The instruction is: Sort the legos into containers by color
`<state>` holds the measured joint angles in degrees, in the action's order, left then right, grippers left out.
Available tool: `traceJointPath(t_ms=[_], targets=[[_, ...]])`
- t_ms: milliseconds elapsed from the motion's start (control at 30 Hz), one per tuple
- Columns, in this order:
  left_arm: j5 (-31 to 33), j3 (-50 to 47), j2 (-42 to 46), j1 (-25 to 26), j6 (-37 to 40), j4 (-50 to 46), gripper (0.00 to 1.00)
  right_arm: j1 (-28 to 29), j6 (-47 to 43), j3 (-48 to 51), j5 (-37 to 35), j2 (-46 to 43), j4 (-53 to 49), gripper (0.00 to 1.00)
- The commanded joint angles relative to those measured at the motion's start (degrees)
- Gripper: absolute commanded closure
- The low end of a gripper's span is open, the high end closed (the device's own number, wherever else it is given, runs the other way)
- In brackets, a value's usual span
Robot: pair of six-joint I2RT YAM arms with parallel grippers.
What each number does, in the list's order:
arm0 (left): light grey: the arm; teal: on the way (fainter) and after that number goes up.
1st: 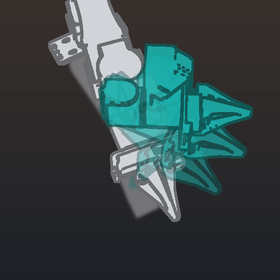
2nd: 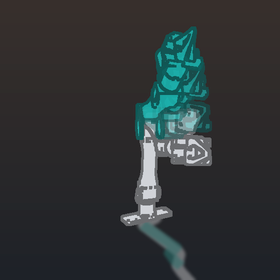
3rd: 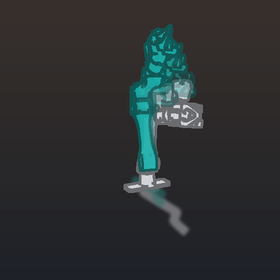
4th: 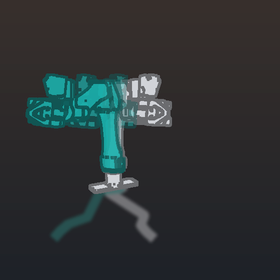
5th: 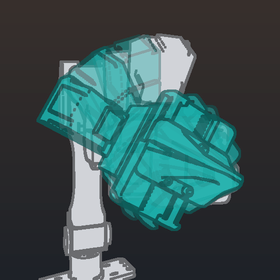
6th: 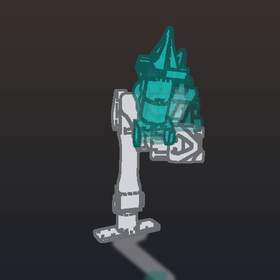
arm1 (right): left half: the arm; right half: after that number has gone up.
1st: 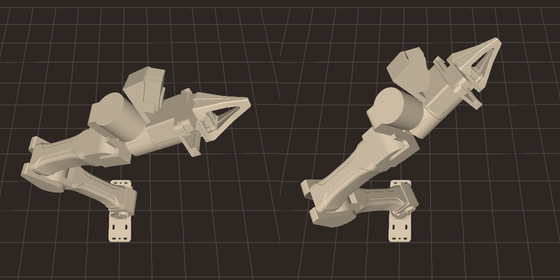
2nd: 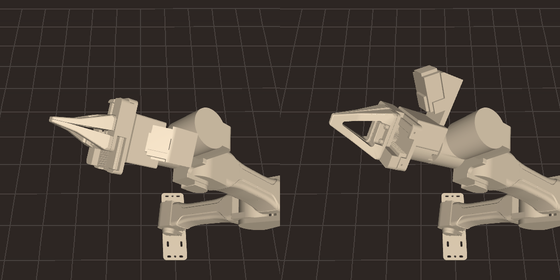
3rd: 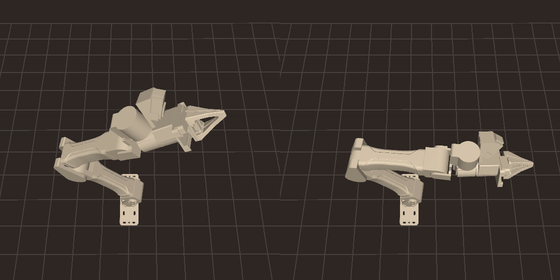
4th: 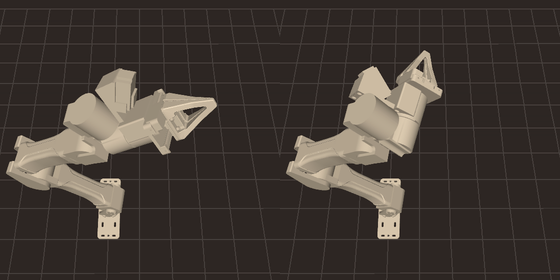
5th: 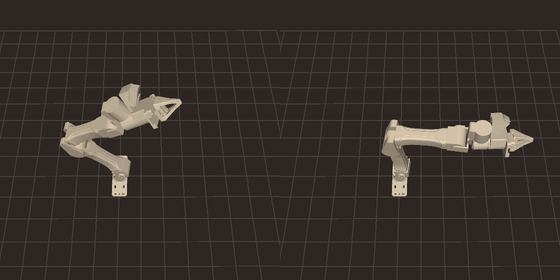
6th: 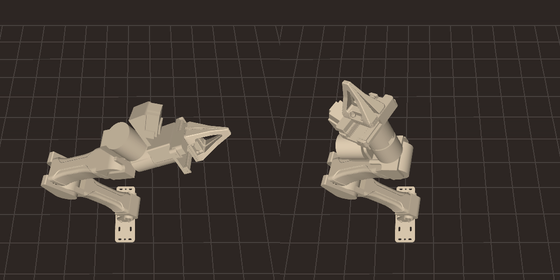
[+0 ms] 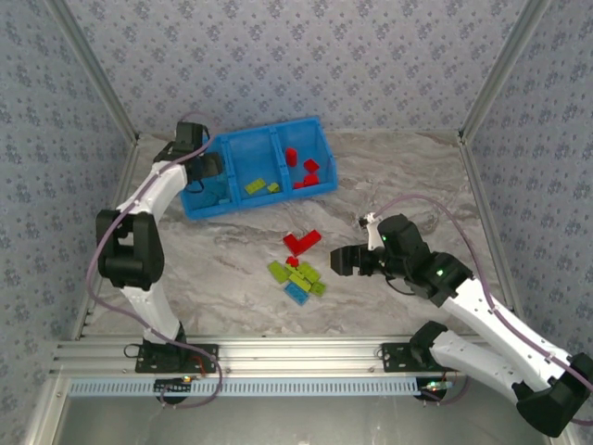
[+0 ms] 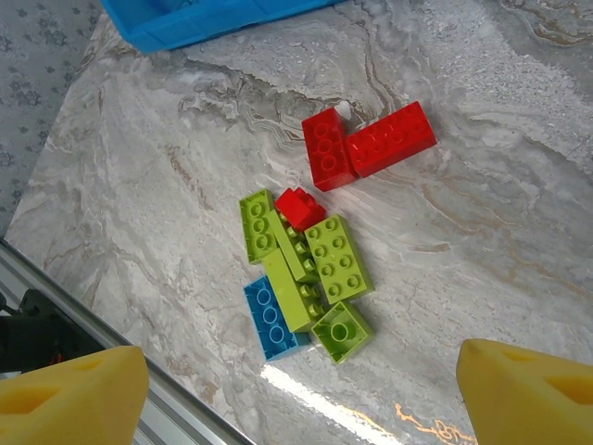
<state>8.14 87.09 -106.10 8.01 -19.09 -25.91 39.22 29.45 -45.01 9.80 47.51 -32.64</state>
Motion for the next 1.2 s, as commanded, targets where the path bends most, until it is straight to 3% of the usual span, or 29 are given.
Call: traceJointPath(t_ms=[0,233,400,533,667,867,967,1167], targets=[[-0.9,4.86,-0.59,-0.45,0.01,-2.88,0.35,-0.37,1.43,0.82,-0.84,-0.66,0.01,0.11],[-3.79,2.25,5.55,-0.43,-1.01,-3.43,0.25,-0.37,1.99,1.76,-1.19,-0.59,1.48,0.11],[-7.82,-4.01,15.78,-0.28,-1.99,-1.53,0.08,-0.44,2.54,2.49,-0.5,0.43,3.7,0.11],[-12.86,-6.36,23.05,1.66,-0.09,-4.85,0.07,-0.46,2.39,2.56,0.04,2.09,4.91,0.11],[-17.56,-11.05,33.43,9.66,5.56,-7.25,0.05,-0.42,2.29,2.9,-0.4,4.51,6.08,0.11],[-19.84,-14.47,43.72,29.32,23.09,-19.04,0.01,-0.07,1.75,2.66,0.12,10.89,9.56,0.11],[-20.39,-17.43,47.73,36.77,28.64,-21.98,0.01,0.41,1.8,1.62,0.03,16.07,12.25,0.11],[-21.26,-27.37,54.34,39.12,33.51,-15.14,0.01,3.33,1.15,-3.76,-4.16,29.37,17.96,0.13]])
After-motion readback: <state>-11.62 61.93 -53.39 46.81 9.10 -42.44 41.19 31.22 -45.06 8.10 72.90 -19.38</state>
